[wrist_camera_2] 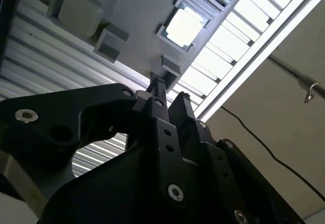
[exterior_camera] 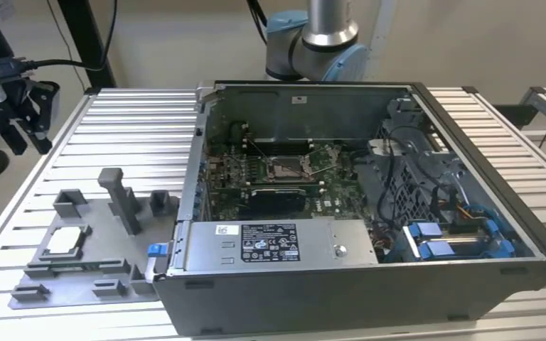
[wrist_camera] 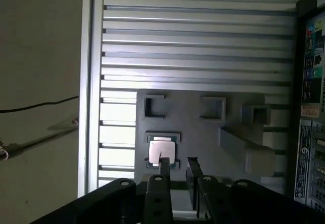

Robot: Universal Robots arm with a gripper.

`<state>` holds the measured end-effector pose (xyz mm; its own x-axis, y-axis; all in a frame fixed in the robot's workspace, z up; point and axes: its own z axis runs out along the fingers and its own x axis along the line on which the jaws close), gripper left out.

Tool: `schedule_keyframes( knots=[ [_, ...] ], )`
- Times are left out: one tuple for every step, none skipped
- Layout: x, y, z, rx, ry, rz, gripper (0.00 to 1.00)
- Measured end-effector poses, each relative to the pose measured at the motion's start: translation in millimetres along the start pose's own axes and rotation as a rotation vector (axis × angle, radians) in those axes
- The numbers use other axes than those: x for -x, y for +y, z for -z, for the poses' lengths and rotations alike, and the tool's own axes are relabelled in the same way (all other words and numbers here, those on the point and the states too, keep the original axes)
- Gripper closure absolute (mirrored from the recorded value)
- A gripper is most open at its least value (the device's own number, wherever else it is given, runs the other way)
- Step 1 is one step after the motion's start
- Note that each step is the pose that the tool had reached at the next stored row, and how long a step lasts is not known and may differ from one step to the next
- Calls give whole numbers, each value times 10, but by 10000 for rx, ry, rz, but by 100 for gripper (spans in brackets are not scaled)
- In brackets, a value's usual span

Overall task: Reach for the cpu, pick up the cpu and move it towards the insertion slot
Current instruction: 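Reach for the cpu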

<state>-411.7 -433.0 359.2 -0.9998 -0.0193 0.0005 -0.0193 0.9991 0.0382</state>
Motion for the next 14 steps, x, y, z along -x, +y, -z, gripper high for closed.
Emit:
schedule_keyframes(
  knots=[
    [0, 0, 0, 1, 0, 0, 0],
    [0, 0, 0, 0, 0, 1, 0],
    [0, 0, 0, 0, 0, 0, 0],
    [0, 0, 0, 0, 0, 0, 0],
    [0, 0, 0, 0, 0, 0, 0],
    [0, 0, 0, 1, 0, 1, 0],
    [0, 0, 0, 0, -1, 0, 0],
    [0, 0, 0, 1, -1, 1, 0],
    [0, 0, 0, 0, 0, 1, 0],
    [0, 0, 0, 0, 0, 1, 0],
    [0, 0, 0, 0, 0, 1, 0],
    [0, 0, 0, 1, -1, 1, 0],
    [0, 0, 0, 0, 0, 1, 0],
    [0, 0, 0, 0, 0, 1, 0]
  ],
)
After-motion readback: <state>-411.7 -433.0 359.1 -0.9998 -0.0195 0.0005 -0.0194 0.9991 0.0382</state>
